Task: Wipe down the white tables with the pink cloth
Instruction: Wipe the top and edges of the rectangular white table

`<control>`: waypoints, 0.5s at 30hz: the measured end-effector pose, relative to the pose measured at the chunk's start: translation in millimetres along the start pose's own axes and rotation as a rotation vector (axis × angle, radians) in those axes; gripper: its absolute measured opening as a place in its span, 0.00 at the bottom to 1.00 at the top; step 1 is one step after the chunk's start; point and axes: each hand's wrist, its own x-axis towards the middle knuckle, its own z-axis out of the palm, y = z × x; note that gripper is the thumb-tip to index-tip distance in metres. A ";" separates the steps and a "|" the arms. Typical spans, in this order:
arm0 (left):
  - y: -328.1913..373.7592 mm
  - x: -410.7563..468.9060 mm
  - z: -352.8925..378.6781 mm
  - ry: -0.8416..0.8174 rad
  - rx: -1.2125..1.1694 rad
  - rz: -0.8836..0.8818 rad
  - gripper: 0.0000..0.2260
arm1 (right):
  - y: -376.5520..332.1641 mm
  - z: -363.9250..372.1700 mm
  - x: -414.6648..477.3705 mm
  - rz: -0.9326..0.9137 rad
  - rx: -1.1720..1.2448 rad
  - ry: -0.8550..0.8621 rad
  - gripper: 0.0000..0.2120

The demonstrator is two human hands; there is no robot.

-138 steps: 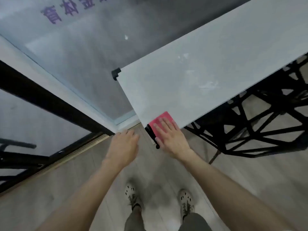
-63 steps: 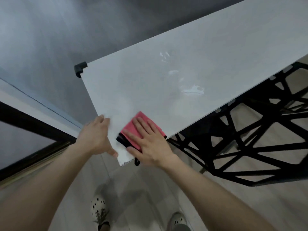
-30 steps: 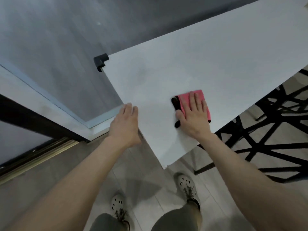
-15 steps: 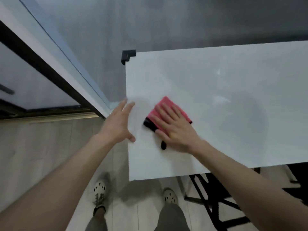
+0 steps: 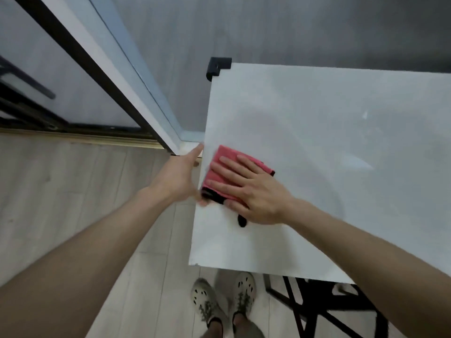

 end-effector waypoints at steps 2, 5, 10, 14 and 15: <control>-4.5 0.1 3.9 0.008 -0.082 -0.027 0.69 | 33.7 -13.0 10.8 -0.034 0.013 -0.011 0.29; -13.9 -3.4 7.9 0.037 -0.145 -0.107 0.53 | 89.3 -41.4 64.6 0.433 0.006 0.031 0.30; -27.1 -25.6 24.8 0.155 -0.290 -0.093 0.21 | -47.7 1.9 37.4 0.370 0.038 0.122 0.28; -43.0 -60.0 52.5 0.103 -0.462 -0.039 0.11 | -45.7 -9.6 56.8 0.482 0.066 0.066 0.28; -49.9 -64.4 56.4 0.075 -0.461 -0.027 0.11 | -25.4 -19.3 84.8 0.548 0.084 0.047 0.28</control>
